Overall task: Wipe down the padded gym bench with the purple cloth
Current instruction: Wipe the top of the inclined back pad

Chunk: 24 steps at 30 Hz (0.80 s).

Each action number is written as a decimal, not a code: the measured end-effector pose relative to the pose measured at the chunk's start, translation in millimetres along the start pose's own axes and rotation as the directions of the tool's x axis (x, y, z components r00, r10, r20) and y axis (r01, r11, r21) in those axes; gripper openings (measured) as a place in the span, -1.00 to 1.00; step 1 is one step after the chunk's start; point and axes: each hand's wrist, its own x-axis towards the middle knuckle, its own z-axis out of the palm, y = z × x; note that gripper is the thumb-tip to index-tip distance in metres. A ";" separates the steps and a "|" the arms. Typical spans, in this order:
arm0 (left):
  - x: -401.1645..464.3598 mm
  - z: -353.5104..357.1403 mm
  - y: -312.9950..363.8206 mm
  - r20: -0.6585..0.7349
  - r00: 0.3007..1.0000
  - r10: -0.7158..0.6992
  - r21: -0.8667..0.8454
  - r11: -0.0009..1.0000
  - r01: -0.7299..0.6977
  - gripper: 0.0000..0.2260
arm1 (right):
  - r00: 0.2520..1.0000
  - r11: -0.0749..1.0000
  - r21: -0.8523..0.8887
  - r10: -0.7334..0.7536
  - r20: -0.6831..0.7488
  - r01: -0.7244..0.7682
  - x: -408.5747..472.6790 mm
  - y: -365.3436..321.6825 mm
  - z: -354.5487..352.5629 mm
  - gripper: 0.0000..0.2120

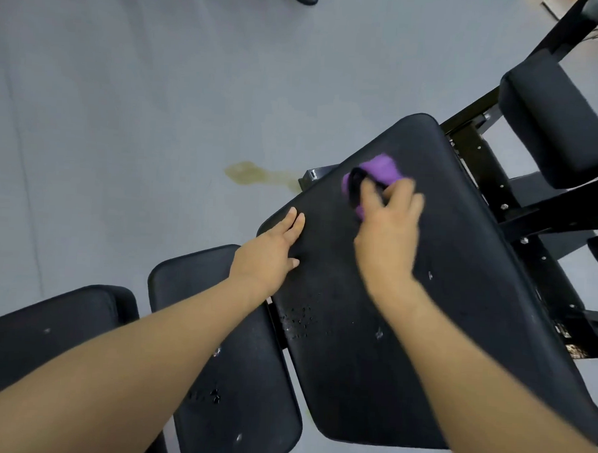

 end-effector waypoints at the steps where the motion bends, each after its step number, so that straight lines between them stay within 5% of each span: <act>1: -2.2 1.2 -1.8 -0.011 1.000 0.011 0.000 1.000 -0.011 -0.36 | 0.998 0.999 0.010 -0.049 0.047 0.048 -18.9 -11.6 7.5 -0.55; 6: -17.7 2.1 -17.0 0.029 0.999 0.027 0.006 1.000 -0.027 -0.35 | 0.953 0.976 0.039 -0.216 0.212 0.212 -29.3 -13.4 1.7 -0.46; 11: -21.0 2.2 -32.1 0.003 0.999 0.050 -0.004 0.999 -0.050 -0.41 | 0.999 0.999 -0.040 0.034 -0.006 -0.034 29.5 23.1 -25.1 -0.47; 14: -23.7 5.9 -40.3 -0.010 0.998 0.058 0.007 0.998 -0.058 -0.43 | 0.997 0.997 -0.027 0.074 -0.020 -0.075 25.1 7.3 -12.4 -0.50; 24: -46.3 -0.5 -73.4 0.006 0.999 0.037 0.214 0.976 -0.038 -0.40 | 0.928 0.953 0.006 -0.298 0.222 0.304 -23.6 -28.5 10.6 -0.51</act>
